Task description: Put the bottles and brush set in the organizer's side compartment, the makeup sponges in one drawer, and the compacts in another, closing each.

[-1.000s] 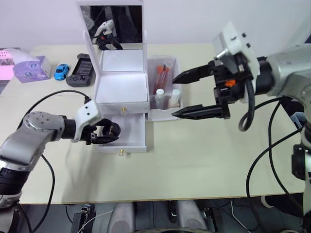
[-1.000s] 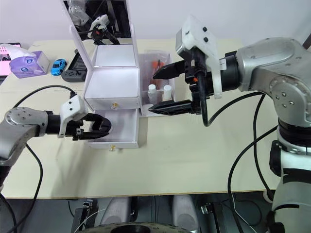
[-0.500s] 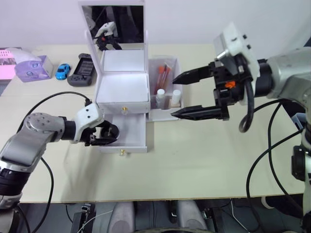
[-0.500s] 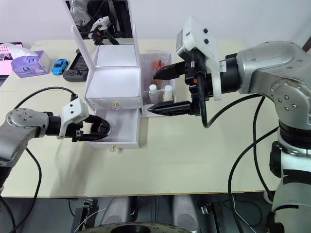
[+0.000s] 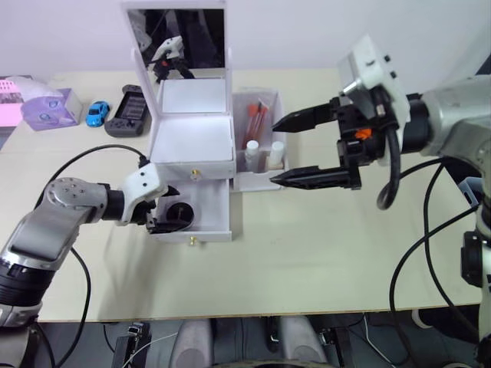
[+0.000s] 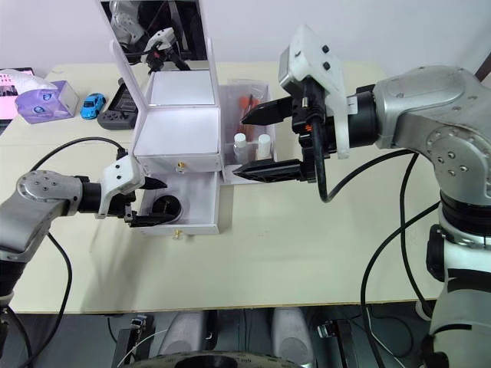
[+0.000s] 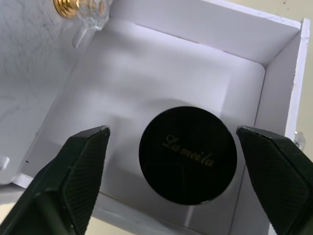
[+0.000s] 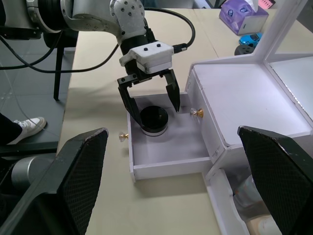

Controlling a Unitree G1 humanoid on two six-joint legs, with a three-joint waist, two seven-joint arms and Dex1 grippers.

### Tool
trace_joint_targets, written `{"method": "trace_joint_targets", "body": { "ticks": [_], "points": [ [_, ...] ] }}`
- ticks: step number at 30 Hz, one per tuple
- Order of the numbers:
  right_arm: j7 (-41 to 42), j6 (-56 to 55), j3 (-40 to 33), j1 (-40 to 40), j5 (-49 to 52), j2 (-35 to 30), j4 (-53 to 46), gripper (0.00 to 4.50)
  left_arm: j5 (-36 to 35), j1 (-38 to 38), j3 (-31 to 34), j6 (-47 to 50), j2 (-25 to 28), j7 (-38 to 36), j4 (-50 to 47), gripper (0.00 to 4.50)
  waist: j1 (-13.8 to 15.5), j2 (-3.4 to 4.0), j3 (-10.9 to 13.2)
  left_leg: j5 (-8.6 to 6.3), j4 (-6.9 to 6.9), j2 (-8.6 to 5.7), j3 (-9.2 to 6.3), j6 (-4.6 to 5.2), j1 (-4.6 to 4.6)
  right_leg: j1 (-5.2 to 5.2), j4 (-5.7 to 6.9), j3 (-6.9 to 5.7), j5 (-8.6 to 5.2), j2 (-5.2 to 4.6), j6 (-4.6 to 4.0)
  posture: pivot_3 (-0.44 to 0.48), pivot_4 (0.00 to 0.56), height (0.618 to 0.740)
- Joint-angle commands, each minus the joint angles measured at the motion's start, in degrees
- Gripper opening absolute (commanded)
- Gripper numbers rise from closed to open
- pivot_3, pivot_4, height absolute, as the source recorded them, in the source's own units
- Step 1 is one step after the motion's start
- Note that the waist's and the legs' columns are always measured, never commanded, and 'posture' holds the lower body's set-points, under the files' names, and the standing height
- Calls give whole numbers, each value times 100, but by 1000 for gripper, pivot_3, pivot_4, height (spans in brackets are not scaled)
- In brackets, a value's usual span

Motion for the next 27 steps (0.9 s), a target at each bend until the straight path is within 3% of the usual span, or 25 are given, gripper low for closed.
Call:
{"method": "trace_joint_targets", "body": {
  "ticks": [1,4,8,12,16,22,27],
  "points": [
    [5,-103,-111,-55,-11,-109,-80,4500,-93,-91,258,-6,190,-157,-147,4454,-3,0,0,0,0,0,0,0,0,0,0,0,0,0,0,0,150,735],
    [40,-115,-114,-51,-6,-126,-61,4500,-389,-109,526,89,209,-255,-220,4454,0,0,0,0,0,0,0,0,1,0,0,1,0,0,0,0,150,735],
    [164,-333,-256,118,-43,-134,53,4500,-1184,58,1407,448,317,-482,-364,4454,-4,-2,0,0,1,0,0,0,0,0,0,2,0,0,0,0,150,735],
    [434,-1489,-491,1192,-694,-330,265,4500,-1884,303,2565,892,351,-432,-139,4454,4,-6,-3,0,-2,0,0,0,0,1,-5,2,-2,0,3,0,150,735],
    [254,-2355,-824,1863,-1296,-315,1309,4500,-1467,492,3350,216,370,-102,1013,4454,2,-5,-2,0,4,-2,4,0,8,9,0,6,-2,0,12,0,150,735],
    [294,-3642,-1322,2780,-2098,-557,2564,4500,-763,1229,4068,-1160,766,-263,2806,4454,-14,-5,-2,0,-7,0,10,0,28,16,-3,9,2,3,7,0,150,735],
    [110,-4484,-1605,3209,-2444,-371,3582,4500,-642,1628,4652,-1882,814,-117,4291,4454,-19,-3,0,0,-12,2,18,0,29,13,-6,12,2,2,8,0,150,735]
  ]
}}
